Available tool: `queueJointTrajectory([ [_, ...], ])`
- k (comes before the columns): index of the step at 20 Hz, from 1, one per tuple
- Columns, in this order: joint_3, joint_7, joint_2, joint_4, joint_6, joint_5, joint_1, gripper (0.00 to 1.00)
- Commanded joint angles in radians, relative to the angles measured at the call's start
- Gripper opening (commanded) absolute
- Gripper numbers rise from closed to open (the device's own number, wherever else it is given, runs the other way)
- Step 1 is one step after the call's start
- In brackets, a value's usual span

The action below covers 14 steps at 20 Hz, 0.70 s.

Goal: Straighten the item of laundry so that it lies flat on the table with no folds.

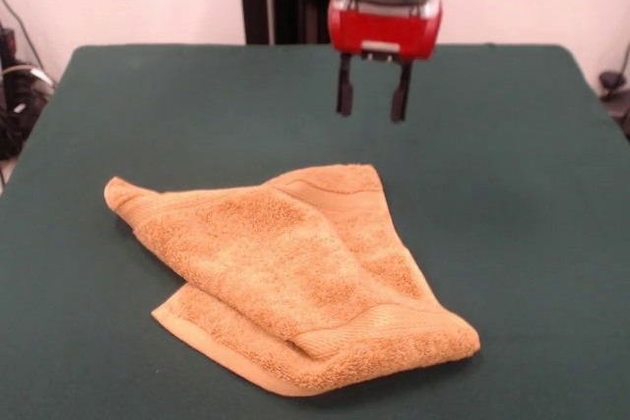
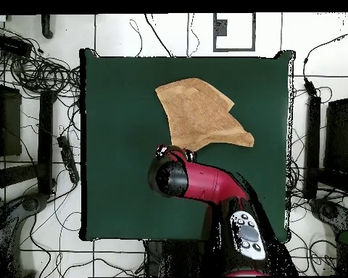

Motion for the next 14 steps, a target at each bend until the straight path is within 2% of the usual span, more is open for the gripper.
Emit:
queueJointTrajectory([
  [1,0.045,0.202,0.185,-0.069,-0.090,0.049,0.017,1.00],
  [14,0.065,0.188,0.318,-0.167,-0.160,0.061,-0.002,1.00],
])
